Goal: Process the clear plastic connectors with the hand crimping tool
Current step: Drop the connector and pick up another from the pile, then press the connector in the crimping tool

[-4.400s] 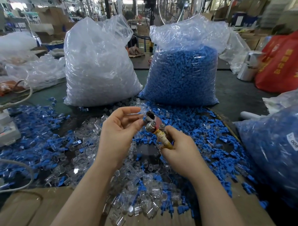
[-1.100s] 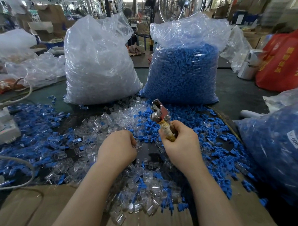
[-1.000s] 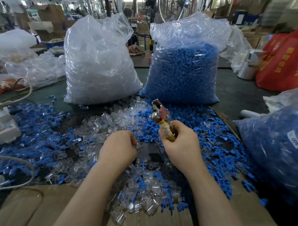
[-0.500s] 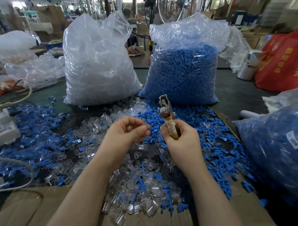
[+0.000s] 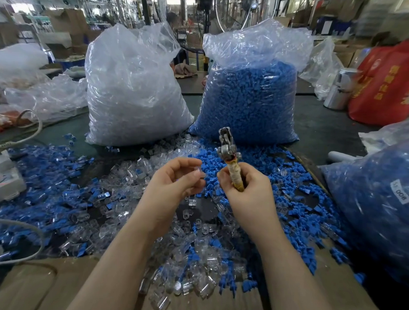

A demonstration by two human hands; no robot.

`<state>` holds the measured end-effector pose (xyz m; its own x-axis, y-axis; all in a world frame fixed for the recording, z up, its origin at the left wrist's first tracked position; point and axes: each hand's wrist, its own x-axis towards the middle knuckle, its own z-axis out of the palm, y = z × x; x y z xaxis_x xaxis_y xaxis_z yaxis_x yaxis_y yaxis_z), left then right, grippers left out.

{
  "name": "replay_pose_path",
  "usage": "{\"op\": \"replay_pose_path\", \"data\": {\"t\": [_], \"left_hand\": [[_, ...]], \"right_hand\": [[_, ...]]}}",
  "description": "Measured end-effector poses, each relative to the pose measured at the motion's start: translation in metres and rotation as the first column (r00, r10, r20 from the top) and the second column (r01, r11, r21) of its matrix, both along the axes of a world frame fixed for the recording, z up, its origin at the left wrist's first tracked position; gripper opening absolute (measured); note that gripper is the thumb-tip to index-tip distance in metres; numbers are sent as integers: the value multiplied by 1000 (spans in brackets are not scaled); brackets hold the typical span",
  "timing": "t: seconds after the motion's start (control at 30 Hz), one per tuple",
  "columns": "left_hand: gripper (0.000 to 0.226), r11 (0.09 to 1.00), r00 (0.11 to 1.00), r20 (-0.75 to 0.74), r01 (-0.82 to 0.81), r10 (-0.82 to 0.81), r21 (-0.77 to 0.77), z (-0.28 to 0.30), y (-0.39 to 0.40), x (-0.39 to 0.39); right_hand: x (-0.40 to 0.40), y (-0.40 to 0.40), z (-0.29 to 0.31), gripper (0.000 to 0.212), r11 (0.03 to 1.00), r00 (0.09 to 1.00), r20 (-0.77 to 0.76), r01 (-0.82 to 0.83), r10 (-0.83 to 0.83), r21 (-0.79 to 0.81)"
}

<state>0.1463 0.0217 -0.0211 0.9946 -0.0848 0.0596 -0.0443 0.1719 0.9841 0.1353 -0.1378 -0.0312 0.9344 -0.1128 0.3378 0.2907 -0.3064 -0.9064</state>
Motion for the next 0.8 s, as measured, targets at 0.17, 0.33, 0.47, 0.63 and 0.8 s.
{"op": "replay_pose_path", "data": {"t": [0.17,0.33,0.47,0.63,0.8], "left_hand": [[22,995,997,-58,38,-43,-89,2,-5,-2],[35,980,988,-123,66,-89,-185,1,-9,-2],[31,969,982,-155,67,-106,-238,2,-11,-2],[21,965,980,-169,59,-105,-256,2,-10,-1],[30,976,987,-141,51,-82,-211,3,-10,-1]], "right_hand": [[0,1,1,26,1000,1000,11,4,-4,10],[-1,0,2,22,999,999,32,9,-11,41],[1,-1,1,24,997,998,40,40,-43,69],[3,-2,-2,21,999,999,27,41,-42,16],[4,0,-3,24,999,999,31,35,-34,-30]]}}
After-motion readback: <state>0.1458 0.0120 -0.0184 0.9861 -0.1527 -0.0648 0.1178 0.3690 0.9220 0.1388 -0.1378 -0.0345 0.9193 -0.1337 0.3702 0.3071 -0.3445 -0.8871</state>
